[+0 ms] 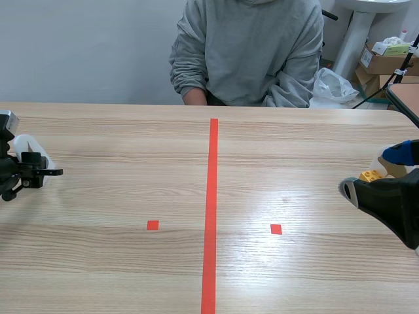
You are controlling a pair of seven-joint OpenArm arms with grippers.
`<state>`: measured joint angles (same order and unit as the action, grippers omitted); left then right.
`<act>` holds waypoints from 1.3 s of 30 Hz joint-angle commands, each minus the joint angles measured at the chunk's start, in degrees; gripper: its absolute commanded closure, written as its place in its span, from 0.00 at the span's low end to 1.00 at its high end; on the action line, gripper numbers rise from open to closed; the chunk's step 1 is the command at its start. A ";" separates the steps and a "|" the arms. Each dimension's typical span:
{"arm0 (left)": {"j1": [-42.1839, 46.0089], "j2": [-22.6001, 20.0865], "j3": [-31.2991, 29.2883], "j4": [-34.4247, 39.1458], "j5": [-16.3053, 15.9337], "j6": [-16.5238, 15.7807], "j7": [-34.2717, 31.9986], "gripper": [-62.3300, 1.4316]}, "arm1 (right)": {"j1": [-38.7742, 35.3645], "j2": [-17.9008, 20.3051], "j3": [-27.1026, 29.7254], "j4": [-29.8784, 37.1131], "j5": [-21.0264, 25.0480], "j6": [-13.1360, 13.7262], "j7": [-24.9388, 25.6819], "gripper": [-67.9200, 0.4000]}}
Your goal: Do the leaf sorting experiment
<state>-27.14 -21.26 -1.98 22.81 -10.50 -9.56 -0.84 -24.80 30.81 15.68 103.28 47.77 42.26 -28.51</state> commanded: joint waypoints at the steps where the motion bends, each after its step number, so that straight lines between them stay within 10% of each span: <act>1: -0.63 -0.35 -0.39 0.55 -0.42 0.02 -1.36 0.52 | 0.55 0.59 0.74 0.07 0.22 0.46 0.76 0.06; 12: -0.24 -0.76 -0.39 3.17 -1.53 3.93 1.75 0.06 | 0.81 0.59 0.74 0.07 0.15 0.46 0.57 0.06; 23: 8.83 -5.73 -0.42 24.24 -8.02 3.76 11.54 0.04 | 0.83 0.59 0.74 0.07 -0.28 0.46 0.57 0.06; 39: 38.80 -12.13 -0.42 65.13 -19.17 -11.69 14.14 0.04 | 0.83 1.25 0.74 0.07 -1.46 0.46 0.81 0.06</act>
<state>11.68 -33.06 -1.96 88.31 -29.43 -21.28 13.89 -24.64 31.16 15.68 103.28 45.63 42.26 -28.51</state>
